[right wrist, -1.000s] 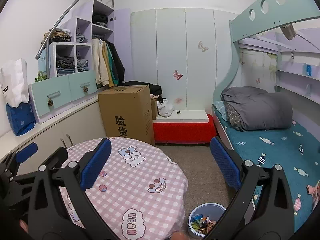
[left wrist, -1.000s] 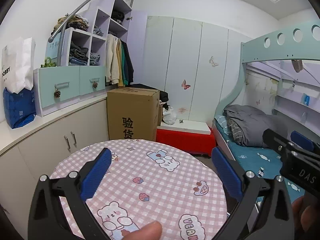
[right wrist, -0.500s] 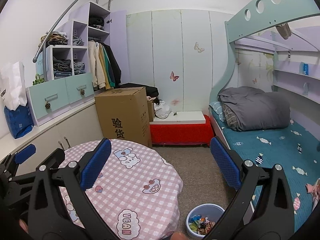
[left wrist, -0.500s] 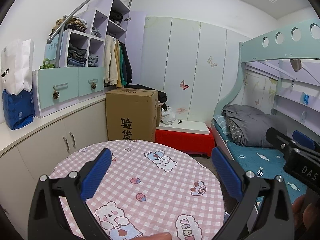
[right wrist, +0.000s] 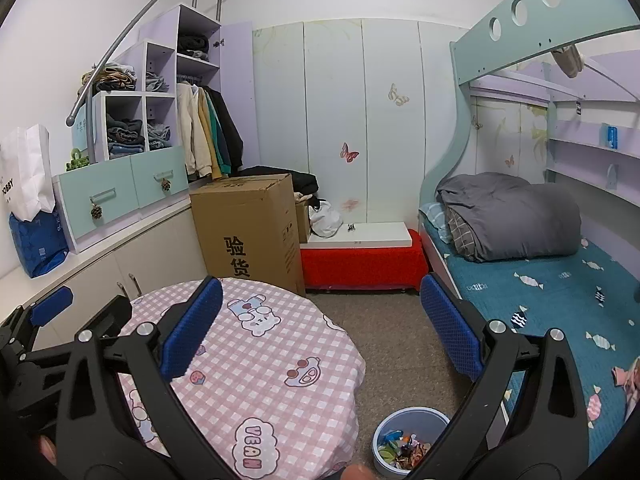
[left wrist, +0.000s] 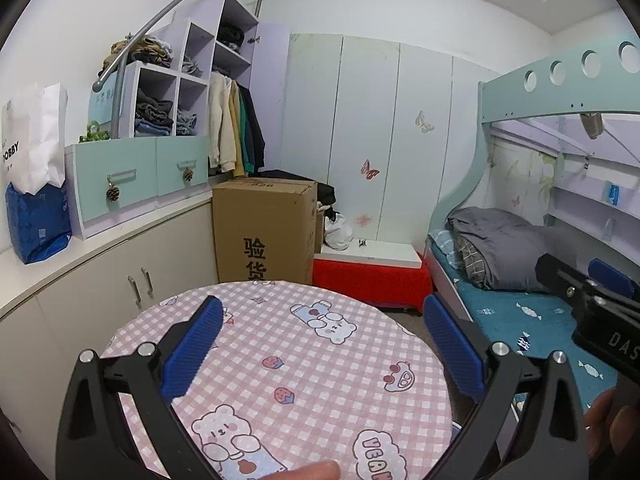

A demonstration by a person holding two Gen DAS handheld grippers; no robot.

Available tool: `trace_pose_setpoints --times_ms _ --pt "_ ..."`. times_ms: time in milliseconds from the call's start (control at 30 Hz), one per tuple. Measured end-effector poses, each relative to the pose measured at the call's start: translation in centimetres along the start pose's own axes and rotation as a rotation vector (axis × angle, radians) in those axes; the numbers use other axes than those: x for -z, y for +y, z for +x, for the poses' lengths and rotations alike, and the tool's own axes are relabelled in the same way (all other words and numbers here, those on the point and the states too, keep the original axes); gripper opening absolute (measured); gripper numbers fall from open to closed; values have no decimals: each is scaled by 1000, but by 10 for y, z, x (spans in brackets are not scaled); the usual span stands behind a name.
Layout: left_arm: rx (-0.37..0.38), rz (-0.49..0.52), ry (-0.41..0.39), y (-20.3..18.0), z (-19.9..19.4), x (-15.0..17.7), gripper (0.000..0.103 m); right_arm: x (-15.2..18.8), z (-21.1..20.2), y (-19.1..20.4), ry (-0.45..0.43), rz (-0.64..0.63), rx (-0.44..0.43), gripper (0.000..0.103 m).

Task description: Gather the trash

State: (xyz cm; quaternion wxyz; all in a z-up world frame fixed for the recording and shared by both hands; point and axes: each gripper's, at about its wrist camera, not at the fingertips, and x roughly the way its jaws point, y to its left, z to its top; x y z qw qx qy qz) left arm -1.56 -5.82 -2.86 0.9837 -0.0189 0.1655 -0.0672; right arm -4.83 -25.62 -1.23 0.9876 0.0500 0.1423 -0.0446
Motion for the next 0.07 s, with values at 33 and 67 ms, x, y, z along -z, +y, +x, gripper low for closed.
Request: trace_pose_setpoints --times_ms 33,67 --pt "-4 2 0 0 0 0 98 0 0 0 1 0 -1 97" --pt "-6 4 -1 0 0 0 98 0 0 0 1 1 0 97"
